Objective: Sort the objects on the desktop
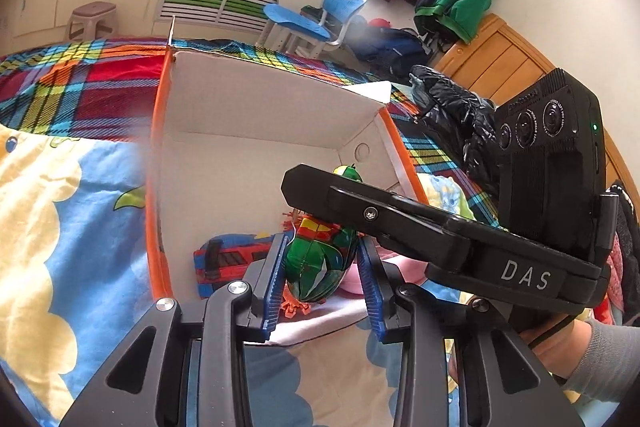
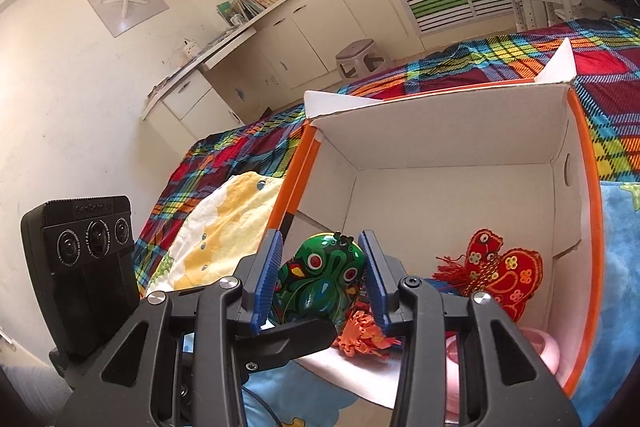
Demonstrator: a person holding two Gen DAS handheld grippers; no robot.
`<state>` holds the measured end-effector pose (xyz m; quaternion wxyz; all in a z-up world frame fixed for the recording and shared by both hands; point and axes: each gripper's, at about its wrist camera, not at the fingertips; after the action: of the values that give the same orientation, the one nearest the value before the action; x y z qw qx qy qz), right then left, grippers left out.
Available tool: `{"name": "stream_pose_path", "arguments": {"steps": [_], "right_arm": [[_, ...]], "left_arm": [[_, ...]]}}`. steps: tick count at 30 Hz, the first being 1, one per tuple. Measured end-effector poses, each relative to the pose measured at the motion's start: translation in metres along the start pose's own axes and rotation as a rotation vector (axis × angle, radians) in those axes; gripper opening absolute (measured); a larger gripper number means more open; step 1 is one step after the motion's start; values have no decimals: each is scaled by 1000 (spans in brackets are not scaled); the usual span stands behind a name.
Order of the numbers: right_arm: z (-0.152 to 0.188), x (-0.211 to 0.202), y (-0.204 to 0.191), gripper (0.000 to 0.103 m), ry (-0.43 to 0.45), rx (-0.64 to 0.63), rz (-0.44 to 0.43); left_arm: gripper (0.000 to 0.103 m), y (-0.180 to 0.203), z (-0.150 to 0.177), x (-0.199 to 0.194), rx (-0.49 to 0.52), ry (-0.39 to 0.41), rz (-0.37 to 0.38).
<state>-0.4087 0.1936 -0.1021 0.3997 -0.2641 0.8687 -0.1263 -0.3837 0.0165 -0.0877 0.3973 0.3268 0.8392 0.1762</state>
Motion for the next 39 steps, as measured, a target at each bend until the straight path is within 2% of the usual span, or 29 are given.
{"name": "stream_pose_path", "arguments": {"steps": [7, 9, 10, 11, 13, 14, 15, 18, 20, 22, 23, 25, 28, 30, 35, 39], "right_arm": [[3, 3, -1, 39, 10, -16, 46], [3, 3, 0, 39, 10, -16, 57], [4, 3, 2, 47, 9, -15, 60], [4, 2, 3, 64, 11, -13, 69], [5, -3, 6, 79, 35, -3, 69], [5, -5, 7, 79, 46, 2, 76], [5, -7, 9, 79, 50, 8, 83], [5, -17, 12, 80, 74, 21, 110], [7, -31, 10, 82, 98, 15, 181], [17, -53, 5, 87, 171, 41, 194], [24, -65, 1, 96, 215, 49, 228], [36, -82, -7, 103, 266, 32, 281], [48, -95, -16, 103, 264, 3, 371], [58, -100, -14, 103, 245, 14, 394], [89, -112, -6, 103, 212, 57, 457], [116, -126, 3, 103, 231, 116, 501]], "left_arm": [[33, 2, -2, 4, 10, -4, -6], [36, 4, -2, 5, 18, -5, -4], [40, 5, -1, 5, 22, -6, -2], [45, 7, -1, 5, 27, -4, -3], [53, 12, -1, 4, 43, 7, -12], [60, 15, -1, 4, 48, 15, -17], [63, 16, -1, 3, 49, 23, -24], [65, 17, 1, -5, 40, 43, -26], [66, 26, 6, -15, 57, 72, -23], [69, 38, 15, -25, 92, 100, -68], [70, 42, 19, -29, 95, 104, -89], [71, 50, 29, -36, 81, 95, -166], [74, 64, 52, -44, 119, 109, -283], [76, 69, 66, -45, 132, 94, -341], [80, 69, 92, -47, 90, 106, -373], [85, 75, 110, -49, 145, 147, -436]]}}
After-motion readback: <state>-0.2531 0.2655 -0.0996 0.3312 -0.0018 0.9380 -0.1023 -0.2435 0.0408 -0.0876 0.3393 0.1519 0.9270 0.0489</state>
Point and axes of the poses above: each gripper's, at about its wrist camera, not at the fingertips, and x roughly the way its jaws point, y to its right, z to its underside, and after that the axes turned 8 degrees about z, right-handed
